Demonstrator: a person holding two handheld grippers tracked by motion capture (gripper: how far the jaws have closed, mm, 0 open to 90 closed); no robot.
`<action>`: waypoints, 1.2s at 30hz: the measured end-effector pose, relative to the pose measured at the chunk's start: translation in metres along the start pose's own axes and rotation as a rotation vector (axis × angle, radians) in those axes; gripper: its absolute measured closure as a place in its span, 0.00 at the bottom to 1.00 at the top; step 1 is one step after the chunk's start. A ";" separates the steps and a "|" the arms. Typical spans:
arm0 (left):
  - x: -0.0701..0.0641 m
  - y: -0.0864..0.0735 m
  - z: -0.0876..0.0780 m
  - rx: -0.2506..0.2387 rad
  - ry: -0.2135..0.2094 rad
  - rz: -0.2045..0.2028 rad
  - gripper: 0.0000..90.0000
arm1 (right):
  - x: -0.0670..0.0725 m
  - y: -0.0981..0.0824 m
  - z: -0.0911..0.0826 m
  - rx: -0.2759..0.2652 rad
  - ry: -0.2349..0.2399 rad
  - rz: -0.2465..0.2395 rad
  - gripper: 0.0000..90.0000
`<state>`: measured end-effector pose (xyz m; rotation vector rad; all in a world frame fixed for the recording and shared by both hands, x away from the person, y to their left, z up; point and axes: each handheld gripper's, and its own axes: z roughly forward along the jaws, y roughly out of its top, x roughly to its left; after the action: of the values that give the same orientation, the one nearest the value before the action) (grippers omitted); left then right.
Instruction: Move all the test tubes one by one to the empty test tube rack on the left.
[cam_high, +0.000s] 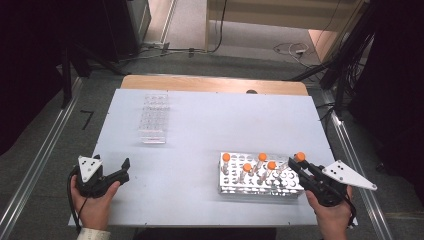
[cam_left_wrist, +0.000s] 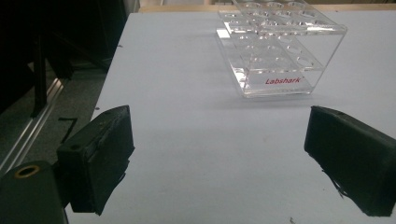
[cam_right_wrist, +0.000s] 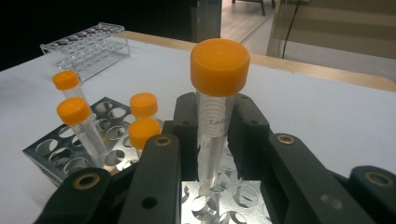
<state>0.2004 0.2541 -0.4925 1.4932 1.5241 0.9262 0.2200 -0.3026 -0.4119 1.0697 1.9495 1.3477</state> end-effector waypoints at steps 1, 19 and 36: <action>0.000 0.000 0.000 0.000 -0.001 0.000 0.09 | 0.000 0.000 0.000 0.000 0.000 0.000 0.80; 0.000 0.000 -0.001 0.002 -0.003 -0.001 0.09 | 0.036 0.011 -0.015 0.060 0.124 -0.033 0.80; -0.009 0.004 -0.004 -0.017 -0.055 -0.011 0.09 | 0.080 0.015 0.014 0.094 0.268 -0.090 0.80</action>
<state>0.1982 0.2458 -0.4867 1.4848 1.4805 0.8827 0.1916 -0.2257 -0.4024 0.8670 2.2456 1.4217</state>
